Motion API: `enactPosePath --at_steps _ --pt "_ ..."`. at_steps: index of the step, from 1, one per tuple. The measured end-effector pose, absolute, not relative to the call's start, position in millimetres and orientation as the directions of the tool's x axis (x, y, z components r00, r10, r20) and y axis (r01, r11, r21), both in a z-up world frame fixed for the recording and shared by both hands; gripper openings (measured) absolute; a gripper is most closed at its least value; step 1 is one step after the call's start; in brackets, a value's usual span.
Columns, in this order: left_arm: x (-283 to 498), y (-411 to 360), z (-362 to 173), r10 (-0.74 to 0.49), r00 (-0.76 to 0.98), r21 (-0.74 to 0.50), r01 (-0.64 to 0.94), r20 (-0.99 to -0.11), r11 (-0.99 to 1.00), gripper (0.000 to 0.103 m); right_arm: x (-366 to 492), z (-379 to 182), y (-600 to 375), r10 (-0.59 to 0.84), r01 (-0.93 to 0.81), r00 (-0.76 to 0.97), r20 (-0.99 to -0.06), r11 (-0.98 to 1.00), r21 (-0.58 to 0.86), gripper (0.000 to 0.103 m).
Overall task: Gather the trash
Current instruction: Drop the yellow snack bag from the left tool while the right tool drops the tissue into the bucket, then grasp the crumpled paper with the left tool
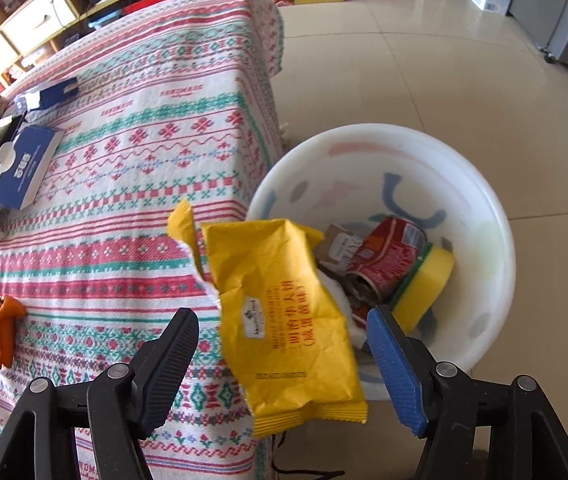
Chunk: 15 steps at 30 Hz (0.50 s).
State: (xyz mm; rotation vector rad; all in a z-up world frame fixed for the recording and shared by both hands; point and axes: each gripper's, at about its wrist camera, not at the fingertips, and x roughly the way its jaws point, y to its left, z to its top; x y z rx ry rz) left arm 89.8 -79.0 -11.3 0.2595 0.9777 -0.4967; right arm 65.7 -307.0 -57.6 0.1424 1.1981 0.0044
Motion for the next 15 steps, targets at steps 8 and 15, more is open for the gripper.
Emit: enactPosePath --at_steps 8,15 --pt "97 -57 -11 -0.257 0.473 -0.002 0.474 -0.843 0.88 0.099 79 -80 -305 -0.017 0.09 0.302 -0.953 0.996 0.011 0.074" --pt "113 -22 -12 -0.217 0.479 -0.008 0.4 -0.851 0.917 0.099 78 -68 -337 -0.077 0.2 0.341 -0.937 0.98 -0.008 0.074"
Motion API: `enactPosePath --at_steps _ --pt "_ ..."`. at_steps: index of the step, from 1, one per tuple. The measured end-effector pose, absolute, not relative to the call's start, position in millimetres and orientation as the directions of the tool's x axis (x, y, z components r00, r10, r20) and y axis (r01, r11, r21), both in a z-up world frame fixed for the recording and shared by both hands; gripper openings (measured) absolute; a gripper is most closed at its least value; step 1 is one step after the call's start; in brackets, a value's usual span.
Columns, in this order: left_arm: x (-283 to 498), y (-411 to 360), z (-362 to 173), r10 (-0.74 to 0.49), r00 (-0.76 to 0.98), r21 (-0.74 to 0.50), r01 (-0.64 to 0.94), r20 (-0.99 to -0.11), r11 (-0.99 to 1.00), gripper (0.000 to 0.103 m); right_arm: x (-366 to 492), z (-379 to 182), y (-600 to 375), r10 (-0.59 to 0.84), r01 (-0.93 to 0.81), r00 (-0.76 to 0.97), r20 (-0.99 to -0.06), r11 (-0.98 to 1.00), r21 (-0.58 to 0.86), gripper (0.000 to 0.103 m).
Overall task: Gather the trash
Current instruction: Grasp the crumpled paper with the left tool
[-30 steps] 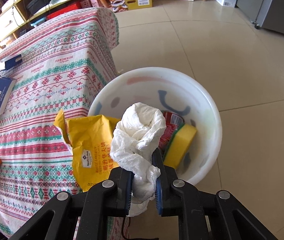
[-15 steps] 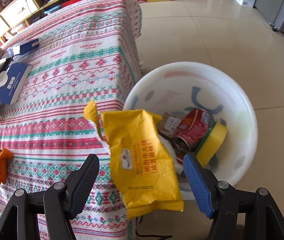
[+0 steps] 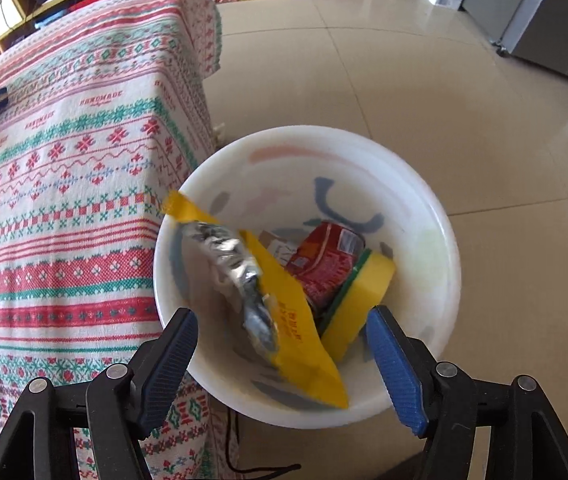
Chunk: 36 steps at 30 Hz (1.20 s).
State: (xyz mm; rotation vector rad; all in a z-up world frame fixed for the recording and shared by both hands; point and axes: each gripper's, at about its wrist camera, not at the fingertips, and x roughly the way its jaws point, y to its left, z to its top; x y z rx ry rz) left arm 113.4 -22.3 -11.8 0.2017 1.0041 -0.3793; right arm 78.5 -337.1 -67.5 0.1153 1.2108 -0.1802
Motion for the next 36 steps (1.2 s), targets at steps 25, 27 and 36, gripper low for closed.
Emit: enactPosePath --at_steps 25,27,36 --pt "211 59 -84 -0.142 0.284 -0.124 0.083 -0.948 0.989 0.085 85 -36 -294 0.083 0.152 0.439 -0.894 0.974 0.165 0.074" --pt "212 56 -89 -0.127 0.283 -0.107 0.084 -0.951 0.991 0.08 86 -36 -291 0.091 0.144 0.441 -0.893 0.975 0.171 0.074" --pt "209 62 -101 -0.13 0.258 -0.113 0.08 -0.957 0.99 0.032 78 -31 -277 0.114 0.124 0.456 -0.883 0.974 0.19 0.074"
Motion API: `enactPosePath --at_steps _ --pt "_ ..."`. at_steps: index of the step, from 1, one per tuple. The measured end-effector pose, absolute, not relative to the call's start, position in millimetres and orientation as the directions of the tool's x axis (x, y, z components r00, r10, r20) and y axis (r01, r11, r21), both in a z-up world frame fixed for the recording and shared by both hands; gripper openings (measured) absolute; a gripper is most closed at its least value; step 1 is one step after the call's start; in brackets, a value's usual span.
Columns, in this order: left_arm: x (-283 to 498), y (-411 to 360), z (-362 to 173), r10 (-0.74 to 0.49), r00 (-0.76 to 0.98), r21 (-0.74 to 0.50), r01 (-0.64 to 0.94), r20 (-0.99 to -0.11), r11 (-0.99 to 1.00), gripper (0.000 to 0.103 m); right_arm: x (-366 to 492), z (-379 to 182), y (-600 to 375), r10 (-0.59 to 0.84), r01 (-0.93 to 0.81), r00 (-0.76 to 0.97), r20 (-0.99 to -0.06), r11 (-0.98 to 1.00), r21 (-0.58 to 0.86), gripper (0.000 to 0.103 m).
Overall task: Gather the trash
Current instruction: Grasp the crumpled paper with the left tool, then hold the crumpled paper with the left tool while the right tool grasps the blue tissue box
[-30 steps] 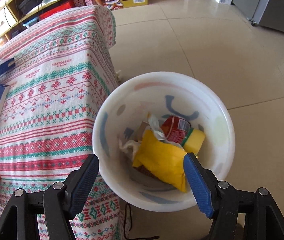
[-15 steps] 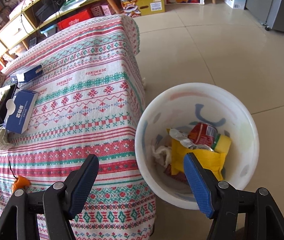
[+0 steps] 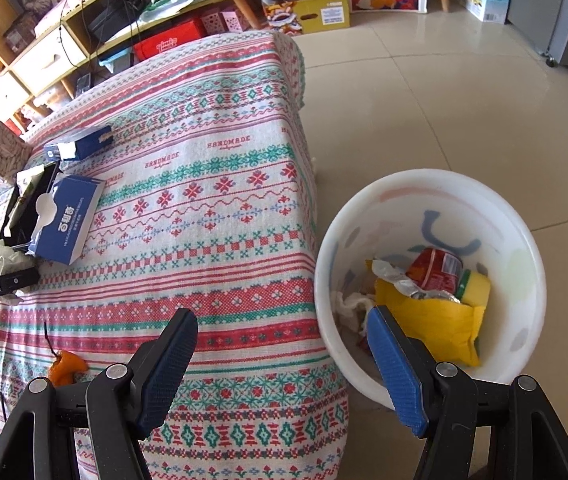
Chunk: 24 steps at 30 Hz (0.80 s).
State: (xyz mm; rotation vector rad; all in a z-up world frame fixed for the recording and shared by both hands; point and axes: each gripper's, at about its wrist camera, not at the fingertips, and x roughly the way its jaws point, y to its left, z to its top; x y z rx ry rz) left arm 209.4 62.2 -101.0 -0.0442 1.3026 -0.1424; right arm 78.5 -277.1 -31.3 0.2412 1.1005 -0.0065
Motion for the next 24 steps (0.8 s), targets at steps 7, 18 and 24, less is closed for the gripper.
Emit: enactPosePath --at_steps 7,18,24 --pt "186 67 -61 -0.188 0.329 -0.146 0.148 -0.926 0.978 0.028 77 -19 -255 0.138 0.072 0.487 -0.862 0.978 0.198 0.074" --pt "152 92 -15 -0.144 0.473 -0.061 0.186 -0.869 0.981 0.028 110 -24 -192 0.245 -0.028 0.487 -0.838 0.964 0.265 0.074" --pt "153 120 -15 -0.121 0.473 -0.048 0.163 -0.873 0.985 0.028 144 -42 -156 0.284 -0.071 0.466 -0.838 0.956 0.285 0.074"
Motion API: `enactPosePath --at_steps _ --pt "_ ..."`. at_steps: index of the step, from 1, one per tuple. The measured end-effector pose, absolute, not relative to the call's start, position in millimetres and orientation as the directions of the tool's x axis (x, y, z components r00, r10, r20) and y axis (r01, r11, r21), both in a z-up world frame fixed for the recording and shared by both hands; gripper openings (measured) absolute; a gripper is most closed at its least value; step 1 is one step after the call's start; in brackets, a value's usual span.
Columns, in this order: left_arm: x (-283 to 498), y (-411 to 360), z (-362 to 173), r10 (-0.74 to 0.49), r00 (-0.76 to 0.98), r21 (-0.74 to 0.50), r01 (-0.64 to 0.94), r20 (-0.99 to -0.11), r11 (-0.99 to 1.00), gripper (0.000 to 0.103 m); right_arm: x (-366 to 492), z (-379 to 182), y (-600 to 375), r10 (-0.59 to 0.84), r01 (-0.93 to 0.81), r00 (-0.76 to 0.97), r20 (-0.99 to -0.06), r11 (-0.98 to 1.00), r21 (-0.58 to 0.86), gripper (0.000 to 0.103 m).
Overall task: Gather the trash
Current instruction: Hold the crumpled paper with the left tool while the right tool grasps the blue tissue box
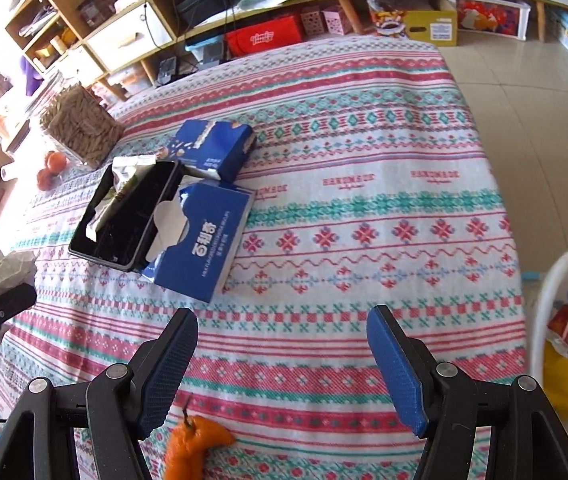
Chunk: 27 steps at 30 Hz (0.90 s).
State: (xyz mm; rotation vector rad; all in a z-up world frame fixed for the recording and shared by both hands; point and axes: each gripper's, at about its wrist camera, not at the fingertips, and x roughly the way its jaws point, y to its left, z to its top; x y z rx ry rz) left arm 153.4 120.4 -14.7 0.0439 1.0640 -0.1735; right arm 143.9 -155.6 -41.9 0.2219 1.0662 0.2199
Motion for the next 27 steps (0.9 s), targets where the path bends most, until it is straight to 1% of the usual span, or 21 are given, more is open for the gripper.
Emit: enactPosePath --at_steps 6,13,16,17,19,21,25,26,27 --pt "156 138 -24 -0.113 0.454 -0.058 0.135 -0.884 0.989 0.028 178 -60 -123 0.326 -0.126 0.459 -0.827 0.945 0.302 0.074" --pt "161 139 -32 -0.109 0.434 -0.055 0.136 -0.894 0.989 0.028 201 -78 -101 0.382 -0.17 0.455 -0.805 0.924 0.342 0.074" --pt "162 138 -34 -0.109 0.428 -0.054 0.138 -0.897 0.989 0.028 208 -86 -96 0.388 -0.17 0.446 -0.807 0.922 0.349 0.073" --pt "162 137 -34 -0.109 0.428 -0.054 0.138 -0.897 0.989 0.028 210 -89 -95 0.39 -0.168 0.441 -0.808 0.921 0.353 0.071" --pt "163 135 -35 -0.111 0.428 -0.056 0.138 -0.897 0.989 0.028 213 -95 -95 0.405 -0.164 0.424 -0.81 0.914 0.371 0.061" --pt "163 134 -34 -0.112 0.431 -0.056 0.139 -0.896 0.989 0.028 214 -99 -96 0.423 -0.165 0.405 -0.811 0.906 0.39 0.038" --pt "160 128 -32 -0.117 0.438 -0.059 0.145 -0.891 0.988 0.028 205 -96 -102 0.455 -0.161 0.398 -0.796 0.889 0.428 0.035" --pt "159 125 -31 -0.12 0.44 -0.059 0.149 -0.89 0.987 0.028 201 -93 -107 0.456 -0.162 0.401 -0.795 0.889 0.428 0.013" --pt "158 123 -30 -0.122 0.443 -0.059 0.153 -0.888 0.986 0.028 198 -88 -110 0.469 -0.171 0.403 -0.786 0.882 0.438 0.013"
